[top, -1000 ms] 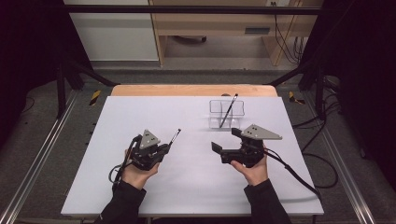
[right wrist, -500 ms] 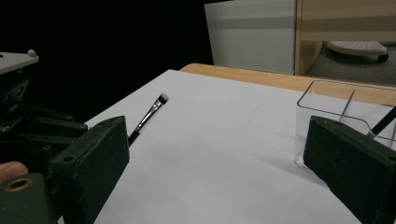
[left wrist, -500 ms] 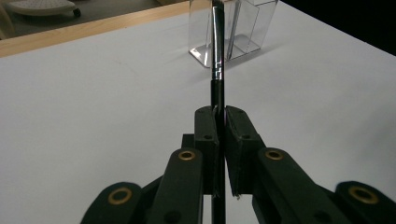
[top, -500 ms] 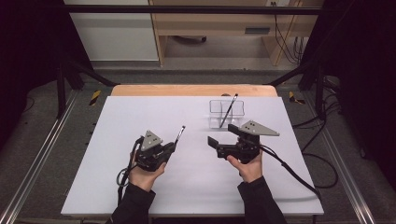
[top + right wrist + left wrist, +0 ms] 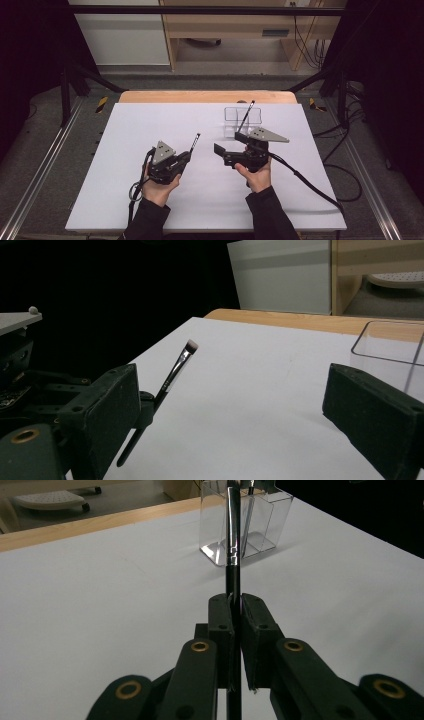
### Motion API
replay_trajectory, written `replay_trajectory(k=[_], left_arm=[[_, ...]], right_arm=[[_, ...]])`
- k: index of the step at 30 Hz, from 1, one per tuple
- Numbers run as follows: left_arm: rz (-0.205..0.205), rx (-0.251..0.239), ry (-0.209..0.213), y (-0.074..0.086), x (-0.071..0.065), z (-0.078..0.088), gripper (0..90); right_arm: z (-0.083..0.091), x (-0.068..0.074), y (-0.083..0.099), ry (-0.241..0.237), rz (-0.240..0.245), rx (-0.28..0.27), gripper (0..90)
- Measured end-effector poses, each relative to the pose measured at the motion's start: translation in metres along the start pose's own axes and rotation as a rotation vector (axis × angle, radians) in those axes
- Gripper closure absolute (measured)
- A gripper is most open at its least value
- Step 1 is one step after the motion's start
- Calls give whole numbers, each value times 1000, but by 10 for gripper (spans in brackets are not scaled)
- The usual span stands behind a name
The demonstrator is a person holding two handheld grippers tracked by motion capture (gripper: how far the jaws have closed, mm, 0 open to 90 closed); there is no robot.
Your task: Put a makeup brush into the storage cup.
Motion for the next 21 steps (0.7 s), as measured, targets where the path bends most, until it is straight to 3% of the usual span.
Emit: replay_trajectory(k=[7, 21], left_arm=[[-2, -24, -4, -3, -3, -2, 832], [-13, -53, 3, -13, -12, -6, 832]], right_arm=[[-7, 4, 1, -25, -29, -5, 115], [-13, 6, 5, -31, -70, -5, 163]])
Point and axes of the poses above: each handheld gripper's, and its own axes: z roughly backward along the jaws, y roughly out of its underside, x roughly to its left, the point moved 4 cm from there along -z, roughly forward along the jaws, and after that the axes turned 15 degrees about -z, right-handed, at the moved point
